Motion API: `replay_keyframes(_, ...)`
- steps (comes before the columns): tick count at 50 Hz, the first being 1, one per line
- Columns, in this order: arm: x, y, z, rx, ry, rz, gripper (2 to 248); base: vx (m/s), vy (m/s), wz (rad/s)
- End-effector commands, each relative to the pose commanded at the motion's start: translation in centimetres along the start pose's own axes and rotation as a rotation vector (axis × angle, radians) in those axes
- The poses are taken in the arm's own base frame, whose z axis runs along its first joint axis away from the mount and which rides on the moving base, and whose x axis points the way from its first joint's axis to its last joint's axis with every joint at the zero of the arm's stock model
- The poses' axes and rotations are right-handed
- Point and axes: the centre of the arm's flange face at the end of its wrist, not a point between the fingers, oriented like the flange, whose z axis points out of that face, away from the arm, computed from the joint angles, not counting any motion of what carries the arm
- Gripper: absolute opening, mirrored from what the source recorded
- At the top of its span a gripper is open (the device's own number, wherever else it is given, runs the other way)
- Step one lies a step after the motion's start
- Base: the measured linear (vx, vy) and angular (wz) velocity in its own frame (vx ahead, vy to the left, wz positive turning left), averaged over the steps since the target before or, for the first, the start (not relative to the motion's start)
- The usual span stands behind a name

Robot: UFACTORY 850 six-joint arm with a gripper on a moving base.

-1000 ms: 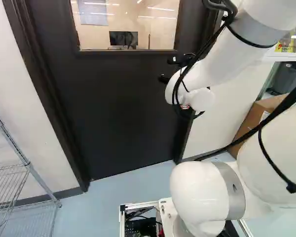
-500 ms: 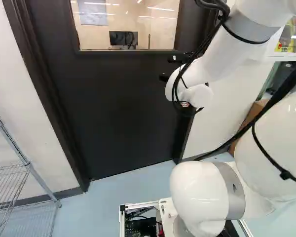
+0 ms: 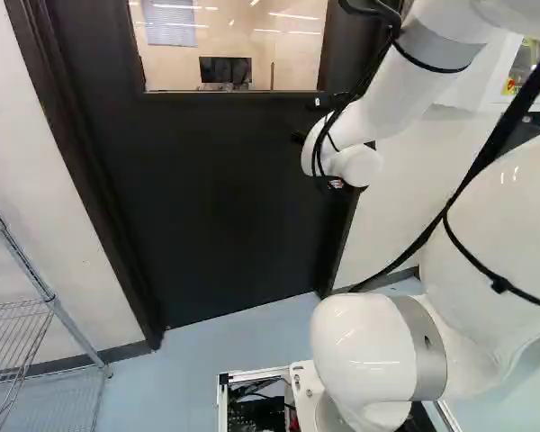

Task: Open the door and move inside

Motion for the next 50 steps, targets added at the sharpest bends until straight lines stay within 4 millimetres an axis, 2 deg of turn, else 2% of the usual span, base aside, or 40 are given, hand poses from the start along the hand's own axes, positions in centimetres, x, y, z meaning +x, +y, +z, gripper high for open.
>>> replay_keyframes(12, -0.9, 0.0, 1.6, 0.002, -0.026, 0.001, 247, 0.000, 0.000, 0.000)
replay_keyframes(50, -4.7, -0.1, 2.3, 0.007, -0.115, 0.006, 247, 0.000, 0.000, 0.000)
